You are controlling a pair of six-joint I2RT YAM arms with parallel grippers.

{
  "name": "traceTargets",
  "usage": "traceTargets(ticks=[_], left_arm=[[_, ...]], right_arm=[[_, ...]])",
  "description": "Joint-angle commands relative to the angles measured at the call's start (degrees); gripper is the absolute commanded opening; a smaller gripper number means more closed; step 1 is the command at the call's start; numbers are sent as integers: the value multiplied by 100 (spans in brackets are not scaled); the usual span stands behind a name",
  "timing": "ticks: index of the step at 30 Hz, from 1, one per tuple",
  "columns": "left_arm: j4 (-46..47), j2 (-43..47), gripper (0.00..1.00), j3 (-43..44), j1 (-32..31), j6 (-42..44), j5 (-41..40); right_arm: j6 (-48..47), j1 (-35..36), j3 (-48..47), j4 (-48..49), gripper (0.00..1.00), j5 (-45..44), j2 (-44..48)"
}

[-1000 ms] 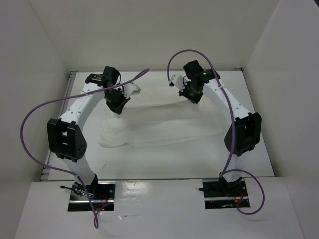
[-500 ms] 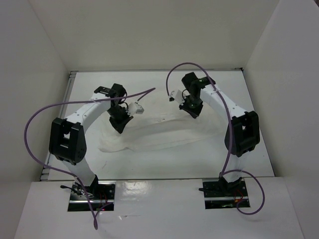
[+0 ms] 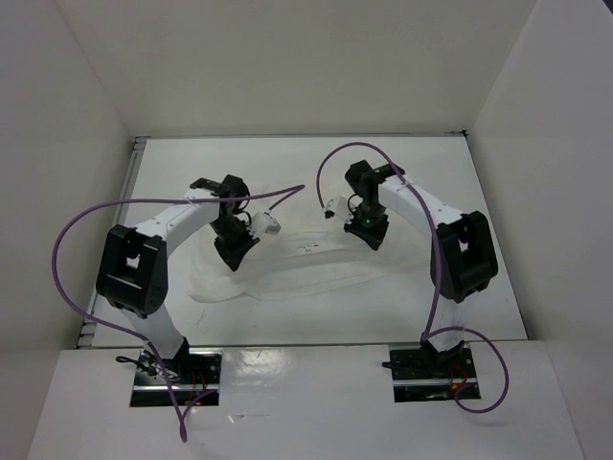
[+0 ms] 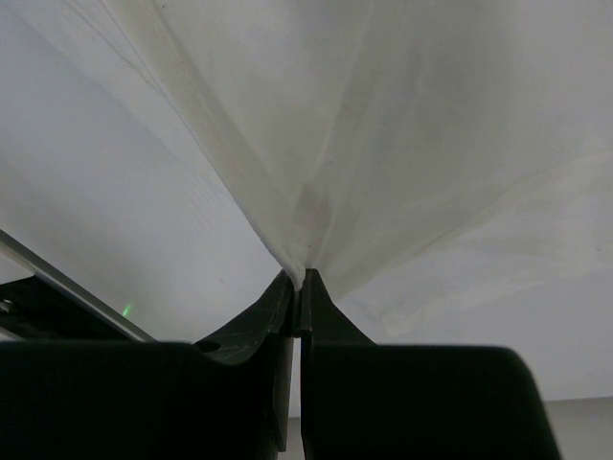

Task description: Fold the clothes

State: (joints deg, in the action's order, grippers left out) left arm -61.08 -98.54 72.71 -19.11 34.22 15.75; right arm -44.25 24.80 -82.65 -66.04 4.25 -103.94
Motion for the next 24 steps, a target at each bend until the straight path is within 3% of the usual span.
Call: traceTargets(ticks=[1,3,4,5,7,11,14,17,19,21,24], left_arm=[[-106,-103,2,-116,-93,50,201],[-106,-156,8,-177,-145,-2,253],[-106,-157,18,-178,-145,-3,253],[-106,-157,21,-178,-145,-3,306],[-159,-157,35,-231,-197,-3,368],[-273,-209,45,-231,-198,50,490],[-448,-280,55,-231,-198,111,552],[-580,-332,59,-12,-198,111,693],[-581,-332,64,470,56,59,868],[-476,-402,76,866,467,-169,956],[-256,-727,81,1779,1135,-547,1394]], right_arm=[[-14,52,152,39,1,-47,102],[-14,52,206,39,14,-47,-3],[-14,52,206,-22,19,-47,-3],[-14,52,206,-110,27,14,-64],[-14,52,206,-189,30,67,-118],[-66,113,206,-383,42,173,-241],[-119,113,206,-524,57,173,-355],[-172,43,-13,-542,61,173,-303],[-172,-150,-434,-402,66,435,-214],[12,-569,-942,-34,71,620,-162],[539,-1202,-1523,494,77,1277,-389]])
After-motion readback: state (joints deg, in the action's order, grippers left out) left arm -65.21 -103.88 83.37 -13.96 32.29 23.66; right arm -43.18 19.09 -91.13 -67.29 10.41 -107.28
